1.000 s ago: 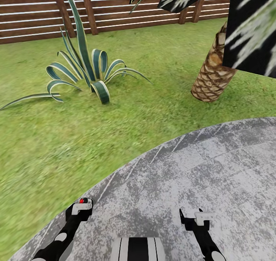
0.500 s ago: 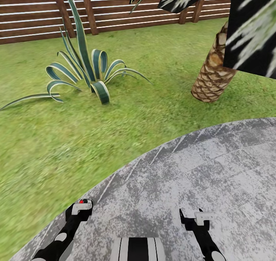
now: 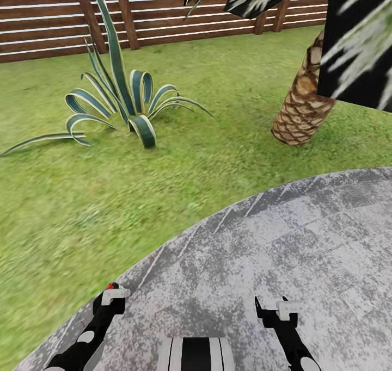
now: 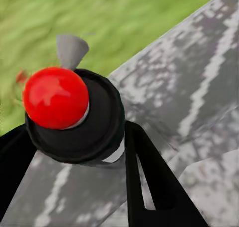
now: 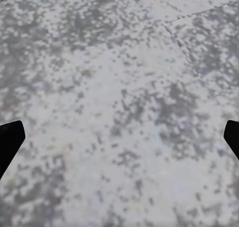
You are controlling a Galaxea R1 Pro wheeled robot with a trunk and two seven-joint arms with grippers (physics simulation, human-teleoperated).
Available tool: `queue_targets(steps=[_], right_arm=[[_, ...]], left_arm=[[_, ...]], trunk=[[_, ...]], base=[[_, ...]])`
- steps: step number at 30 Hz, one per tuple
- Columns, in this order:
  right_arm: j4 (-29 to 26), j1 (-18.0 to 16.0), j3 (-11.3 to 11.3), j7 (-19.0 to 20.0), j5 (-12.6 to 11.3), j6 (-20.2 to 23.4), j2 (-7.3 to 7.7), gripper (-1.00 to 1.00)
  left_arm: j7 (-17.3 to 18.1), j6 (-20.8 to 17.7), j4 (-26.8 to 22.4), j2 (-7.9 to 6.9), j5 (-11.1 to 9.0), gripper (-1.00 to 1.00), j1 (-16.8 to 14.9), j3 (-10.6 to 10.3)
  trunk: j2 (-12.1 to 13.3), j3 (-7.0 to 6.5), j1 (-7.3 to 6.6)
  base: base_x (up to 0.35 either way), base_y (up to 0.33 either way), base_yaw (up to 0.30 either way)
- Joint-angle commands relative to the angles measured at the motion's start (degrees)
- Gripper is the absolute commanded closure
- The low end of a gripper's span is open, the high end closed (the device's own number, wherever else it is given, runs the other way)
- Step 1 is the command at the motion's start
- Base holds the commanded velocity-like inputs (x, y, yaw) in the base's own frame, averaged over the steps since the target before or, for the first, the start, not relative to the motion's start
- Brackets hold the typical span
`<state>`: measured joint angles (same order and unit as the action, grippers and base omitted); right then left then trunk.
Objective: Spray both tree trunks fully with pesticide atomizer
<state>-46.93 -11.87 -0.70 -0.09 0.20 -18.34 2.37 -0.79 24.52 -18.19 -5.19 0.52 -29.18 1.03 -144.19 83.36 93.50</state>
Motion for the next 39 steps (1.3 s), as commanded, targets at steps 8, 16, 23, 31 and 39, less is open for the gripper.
queue_targets(steps=[8, 16, 23, 31, 39], right_arm=[[0.0, 0.0, 0.0, 0.0, 0.0, 0.0, 0.00, -1.00], [0.1, 0.0, 0.0, 0.0, 0.0, 0.0, 0.00, -1.00], [0.1, 0.0, 0.0, 0.0, 0.0, 0.0, 0.00, -1.00], [0.2, 0.0, 0.0, 0.0, 0.1, 0.0, 0.00, -1.00], [0.3, 0.0, 0.1, 0.0, 0.1, 0.1, -0.01, -1.00]], left_arm=[[0.0, 0.1, -0.1, 0.00, 0.0, 1.00, 0.0, 0.0], [0.0, 0.1, -0.1, 0.00, 0.0, 1.00, 0.0, -0.1], [0.0, 0.1, -0.1, 0.00, 0.0, 1.00, 0.0, 0.0], [0.0, 0.1, -0.1, 0.00, 0.0, 1.00, 0.0, -0.1], [0.0, 0.1, -0.1, 0.00, 0.0, 1.00, 0.0, -0.1]], trunk=[[0.0, 0.00, 0.00], [0.0, 0.00, 0.00], [0.0, 0.00, 0.00], [0.1, -1.55, -0.18], [0.2, -3.32, -0.39]], base=[[0.000, 0.000, 0.000], [0.000, 0.000, 0.000], [0.000, 0.000, 0.000], [0.000, 0.000, 0.000], [0.000, 0.000, 0.000]])
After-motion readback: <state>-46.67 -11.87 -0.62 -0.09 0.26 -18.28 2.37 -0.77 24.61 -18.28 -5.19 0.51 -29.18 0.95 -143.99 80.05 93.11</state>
